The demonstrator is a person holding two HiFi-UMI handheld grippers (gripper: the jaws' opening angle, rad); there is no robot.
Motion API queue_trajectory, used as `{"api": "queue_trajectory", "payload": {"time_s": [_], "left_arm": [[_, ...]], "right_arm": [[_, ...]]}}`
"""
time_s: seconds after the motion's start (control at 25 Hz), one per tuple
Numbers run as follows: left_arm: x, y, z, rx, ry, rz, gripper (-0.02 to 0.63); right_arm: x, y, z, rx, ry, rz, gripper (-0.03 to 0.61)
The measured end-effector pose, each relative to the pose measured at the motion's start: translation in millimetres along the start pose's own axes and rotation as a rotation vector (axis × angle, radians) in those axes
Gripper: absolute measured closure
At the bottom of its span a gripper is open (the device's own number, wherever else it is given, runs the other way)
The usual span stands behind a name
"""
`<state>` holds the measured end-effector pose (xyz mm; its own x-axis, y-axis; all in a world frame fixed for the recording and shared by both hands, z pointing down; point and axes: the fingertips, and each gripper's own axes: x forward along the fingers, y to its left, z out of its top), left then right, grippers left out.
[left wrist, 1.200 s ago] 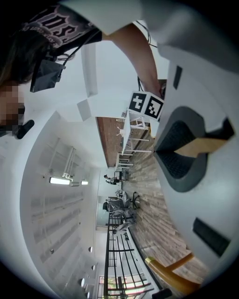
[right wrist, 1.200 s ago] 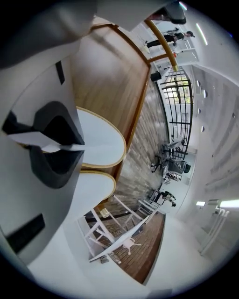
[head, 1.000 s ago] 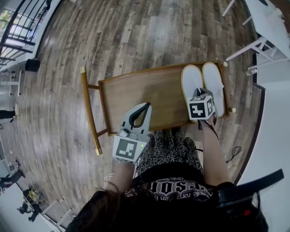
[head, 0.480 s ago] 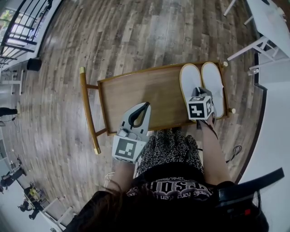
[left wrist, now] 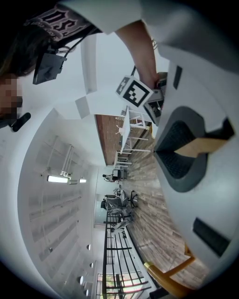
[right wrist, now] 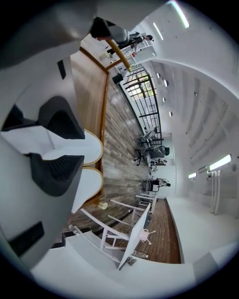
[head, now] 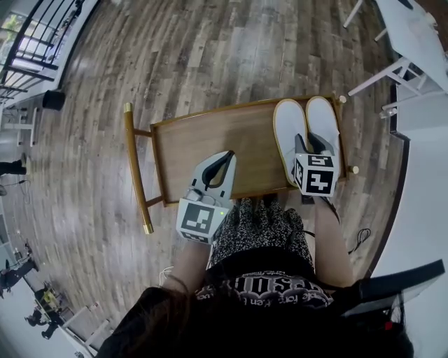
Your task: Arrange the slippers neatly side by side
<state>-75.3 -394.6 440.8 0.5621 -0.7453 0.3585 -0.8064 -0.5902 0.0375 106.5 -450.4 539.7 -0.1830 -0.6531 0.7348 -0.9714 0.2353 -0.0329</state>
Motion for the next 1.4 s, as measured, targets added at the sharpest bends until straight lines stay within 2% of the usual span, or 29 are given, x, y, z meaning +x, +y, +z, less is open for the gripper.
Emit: {"api": "queue_trajectory", "payload": {"time_s": [0.24,0.44,0.72,0.96,1.4], "left_arm": [[3,20,11,-0.018,-0.018,0.063,0.626],[-6,34,24,-0.030,-0.032,0.111,0.626],[-13,43,39,-0.008,-0.049,0.139,0.626],[-12,47,56,-0.002,-0.078,0.151,0.626],[-15,51,40,-0.043,-0.047,0.150,0.626]], "right_arm": [[-44,22,51,-0.048,-0.231,0.075,0.566],[-75,33,69,-0.107,-0.324,0.069,0.574],[-95,39,88,-0.085,-0.380,0.054,0.575],[-98,44,93,-0.055,-0.376,0.073,0.575],[-98,57,90,-0.124,-0.342,0.054,0.575]]}}
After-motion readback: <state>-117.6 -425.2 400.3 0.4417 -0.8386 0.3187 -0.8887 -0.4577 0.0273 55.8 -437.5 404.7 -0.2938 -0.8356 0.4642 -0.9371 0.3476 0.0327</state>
